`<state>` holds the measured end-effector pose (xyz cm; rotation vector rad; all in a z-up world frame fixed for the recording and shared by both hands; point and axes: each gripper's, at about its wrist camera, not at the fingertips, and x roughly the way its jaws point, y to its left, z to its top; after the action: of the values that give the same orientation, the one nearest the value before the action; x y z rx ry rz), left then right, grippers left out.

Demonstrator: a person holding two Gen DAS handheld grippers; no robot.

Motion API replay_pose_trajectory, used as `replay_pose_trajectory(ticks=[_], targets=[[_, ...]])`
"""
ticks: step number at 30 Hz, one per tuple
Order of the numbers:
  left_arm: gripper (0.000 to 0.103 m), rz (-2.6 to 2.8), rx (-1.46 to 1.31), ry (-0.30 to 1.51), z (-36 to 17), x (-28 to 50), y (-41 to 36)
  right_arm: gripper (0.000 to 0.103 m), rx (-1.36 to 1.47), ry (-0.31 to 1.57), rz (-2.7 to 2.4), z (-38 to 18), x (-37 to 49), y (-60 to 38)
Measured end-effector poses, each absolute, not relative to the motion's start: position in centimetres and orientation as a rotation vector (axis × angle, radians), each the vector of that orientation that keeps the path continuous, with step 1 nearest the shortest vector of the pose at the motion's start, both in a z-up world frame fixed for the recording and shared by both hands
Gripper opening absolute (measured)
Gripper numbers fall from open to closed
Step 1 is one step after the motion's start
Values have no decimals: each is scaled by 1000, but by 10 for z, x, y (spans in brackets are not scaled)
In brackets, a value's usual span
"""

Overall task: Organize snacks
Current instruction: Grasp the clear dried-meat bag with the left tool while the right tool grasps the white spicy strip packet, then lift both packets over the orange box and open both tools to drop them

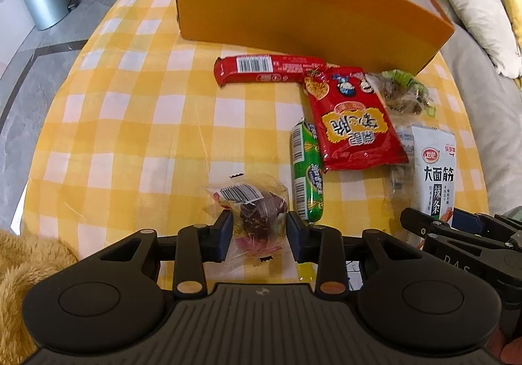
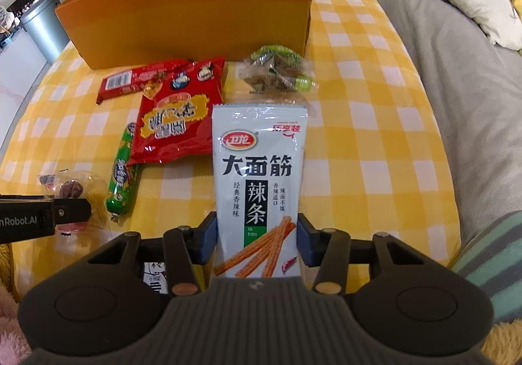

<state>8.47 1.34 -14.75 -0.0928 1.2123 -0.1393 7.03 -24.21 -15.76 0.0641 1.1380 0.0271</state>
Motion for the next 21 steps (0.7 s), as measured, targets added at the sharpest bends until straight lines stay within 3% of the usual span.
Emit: replay_pose_trajectory(ticks=[21], targets=[[39, -161, -150, 1061, -103, 66, 23, 46, -57, 903, 67, -107, 41, -227]])
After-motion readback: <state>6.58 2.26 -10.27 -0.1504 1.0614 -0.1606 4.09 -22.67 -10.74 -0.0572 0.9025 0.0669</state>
